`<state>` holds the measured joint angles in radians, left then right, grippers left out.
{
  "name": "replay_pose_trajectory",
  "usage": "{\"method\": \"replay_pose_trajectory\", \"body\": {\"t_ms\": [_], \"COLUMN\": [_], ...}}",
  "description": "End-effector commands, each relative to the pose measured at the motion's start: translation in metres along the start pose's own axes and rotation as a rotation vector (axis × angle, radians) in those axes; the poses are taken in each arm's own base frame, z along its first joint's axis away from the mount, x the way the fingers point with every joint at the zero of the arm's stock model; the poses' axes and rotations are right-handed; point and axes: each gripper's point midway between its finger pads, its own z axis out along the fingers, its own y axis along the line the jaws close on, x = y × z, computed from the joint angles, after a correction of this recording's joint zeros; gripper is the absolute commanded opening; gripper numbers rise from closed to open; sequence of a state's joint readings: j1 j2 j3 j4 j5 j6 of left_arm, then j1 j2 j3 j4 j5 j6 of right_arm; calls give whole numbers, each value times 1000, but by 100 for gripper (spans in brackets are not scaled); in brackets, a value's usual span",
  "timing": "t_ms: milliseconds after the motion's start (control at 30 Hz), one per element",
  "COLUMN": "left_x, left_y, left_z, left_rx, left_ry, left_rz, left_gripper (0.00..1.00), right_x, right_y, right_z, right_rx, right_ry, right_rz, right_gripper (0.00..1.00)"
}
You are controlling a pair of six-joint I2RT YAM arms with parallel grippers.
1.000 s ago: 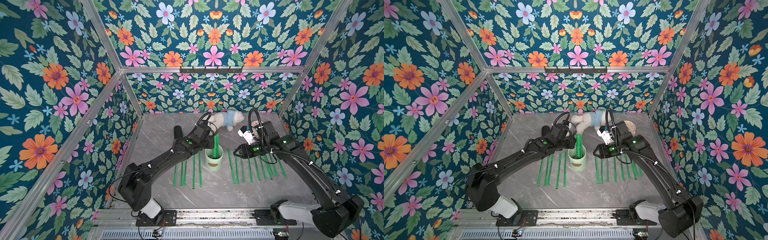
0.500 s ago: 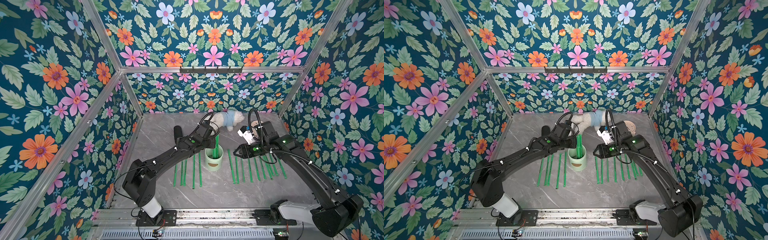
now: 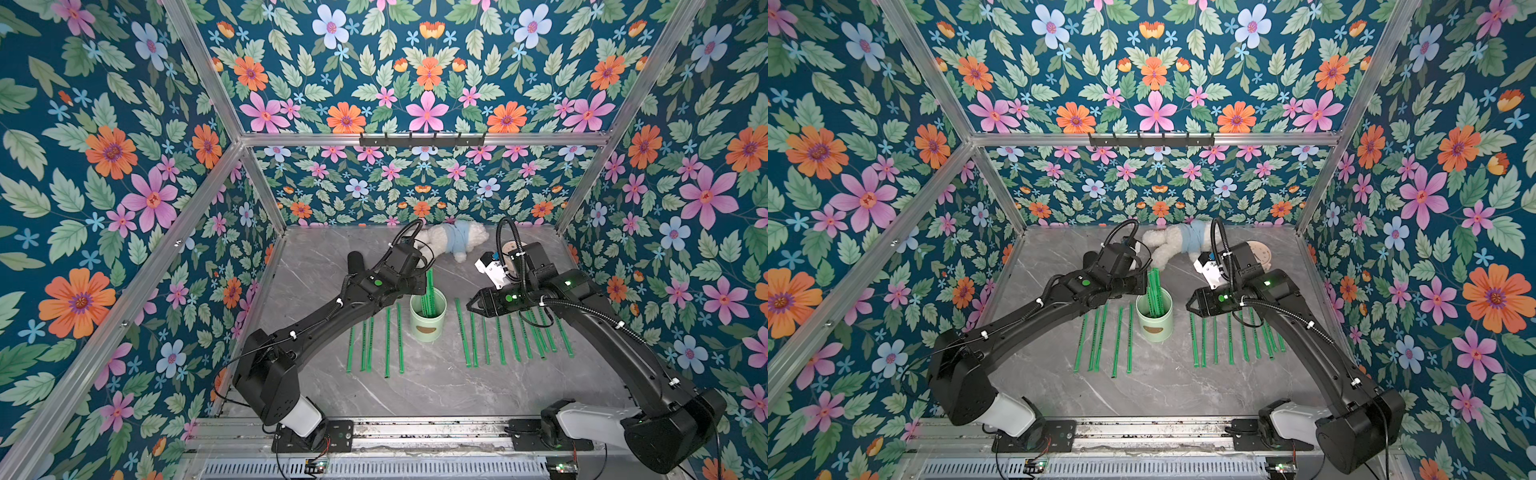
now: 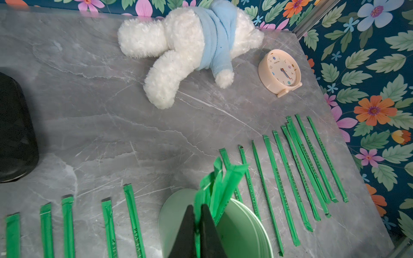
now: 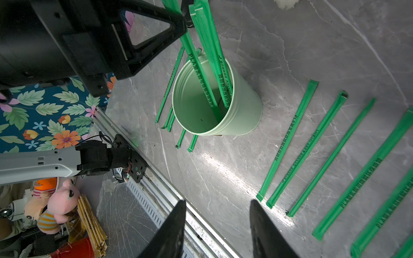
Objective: Take the straws out of the storage container
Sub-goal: Pick up the straw from the container, then place the straw at the center of the board.
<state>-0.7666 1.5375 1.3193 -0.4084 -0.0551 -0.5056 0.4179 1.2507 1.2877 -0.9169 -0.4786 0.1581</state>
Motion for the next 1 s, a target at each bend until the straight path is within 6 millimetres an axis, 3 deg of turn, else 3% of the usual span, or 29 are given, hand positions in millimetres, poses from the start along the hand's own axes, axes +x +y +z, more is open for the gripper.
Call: {"method": "replay_pose_trajectory", "body": {"t_ms": [0,300,567,733,800,967], "left_x": [-1,-23,-97,-123,-128,-132], "left_y": [11,19,11,8,16,57], "left_z": [-12,-49,-131,-177,-191,-216], "left_rx": [-64,-130,-147,-139,-182,-407], "left_ry": [10,-35,-248,-341,-357,-299], "left_rz": [29,61,73,70,77,76], "left_gripper": [10,10,11,11,12,12], "right_x": [-4,-5,-5,-4,-4,-4], "right_y": [3,5,6,7,7,8], "right_z": [-3,-3,-5,-6,-6,-6], "right_rx": [-8,-19,-20,-23,-23,-31], "right_ry": [-21,-26,-34,-34,-35,-34], "right_rz": [-11,-12,-16,-16,-18,-17], "right_gripper": [48,48,48,48,48,48]}}
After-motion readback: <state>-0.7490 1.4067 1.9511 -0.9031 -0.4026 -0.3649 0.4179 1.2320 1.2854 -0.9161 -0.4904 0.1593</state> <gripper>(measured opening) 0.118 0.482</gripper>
